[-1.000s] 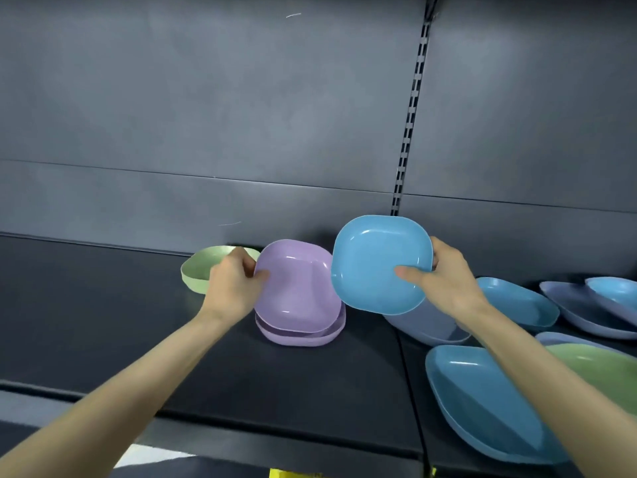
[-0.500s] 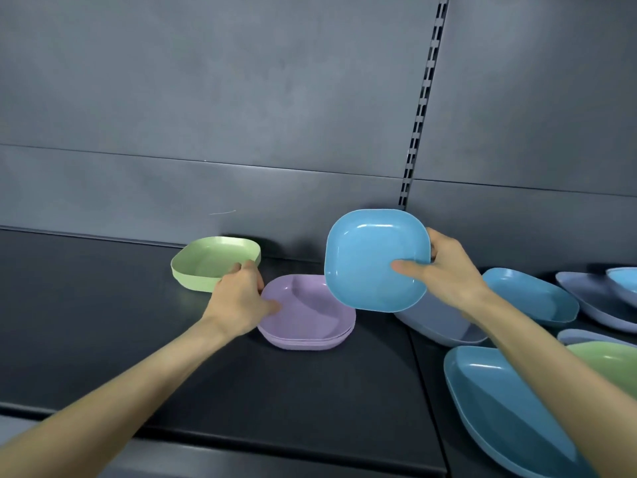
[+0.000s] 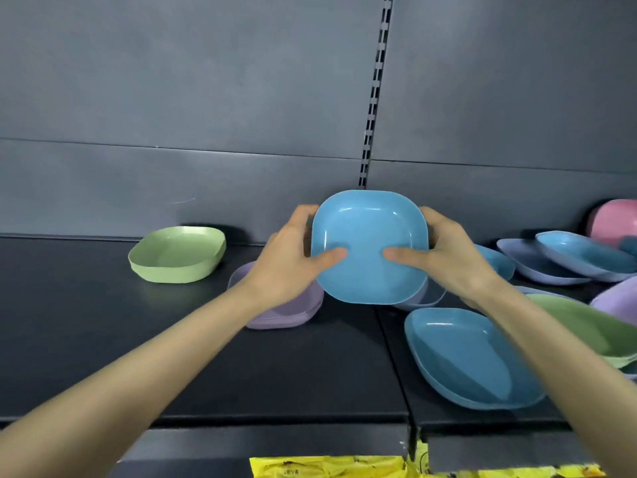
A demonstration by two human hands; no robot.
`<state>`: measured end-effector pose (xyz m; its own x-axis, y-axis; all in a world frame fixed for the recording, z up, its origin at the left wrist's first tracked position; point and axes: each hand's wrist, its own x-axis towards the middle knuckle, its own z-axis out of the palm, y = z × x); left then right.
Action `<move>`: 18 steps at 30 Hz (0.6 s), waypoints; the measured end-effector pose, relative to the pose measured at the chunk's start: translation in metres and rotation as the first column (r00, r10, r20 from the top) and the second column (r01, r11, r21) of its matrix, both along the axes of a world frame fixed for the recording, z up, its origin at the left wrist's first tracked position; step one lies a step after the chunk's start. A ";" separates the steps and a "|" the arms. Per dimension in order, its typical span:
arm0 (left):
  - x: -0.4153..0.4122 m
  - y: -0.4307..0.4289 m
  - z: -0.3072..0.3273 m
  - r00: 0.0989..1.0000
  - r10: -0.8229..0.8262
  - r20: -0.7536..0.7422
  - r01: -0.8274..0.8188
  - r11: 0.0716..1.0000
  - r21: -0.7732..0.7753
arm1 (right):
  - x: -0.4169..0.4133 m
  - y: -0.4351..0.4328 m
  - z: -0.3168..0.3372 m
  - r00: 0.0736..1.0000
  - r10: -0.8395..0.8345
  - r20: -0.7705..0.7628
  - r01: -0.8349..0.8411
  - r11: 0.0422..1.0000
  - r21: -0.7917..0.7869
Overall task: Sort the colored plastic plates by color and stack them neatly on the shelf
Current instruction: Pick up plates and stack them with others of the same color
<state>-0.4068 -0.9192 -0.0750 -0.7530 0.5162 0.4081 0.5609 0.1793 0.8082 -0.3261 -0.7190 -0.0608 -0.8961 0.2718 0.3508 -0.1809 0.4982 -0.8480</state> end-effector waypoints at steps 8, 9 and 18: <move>0.048 0.043 -0.007 0.999 0.034 -0.025 -0.034 0.999 0.012 | 0.056 0.043 -0.006 0.993 0.043 0.106 -0.047 0.999 0.029; 0.055 0.050 -0.009 0.999 0.037 -0.032 -0.037 0.999 0.000 | 0.062 0.051 -0.010 0.994 0.023 0.106 -0.025 0.999 0.021; 0.106 0.100 -0.036 0.977 0.204 -0.062 -0.212 0.949 -0.231 | 0.094 0.100 -0.036 0.986 0.011 0.166 -0.042 0.981 0.187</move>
<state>-0.3006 -0.8196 -0.1109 -0.8407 0.4343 0.3236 0.5194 0.4775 0.7087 -0.2324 -0.6193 -0.0964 -0.9515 0.1898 0.2421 -0.0633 0.6495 -0.7577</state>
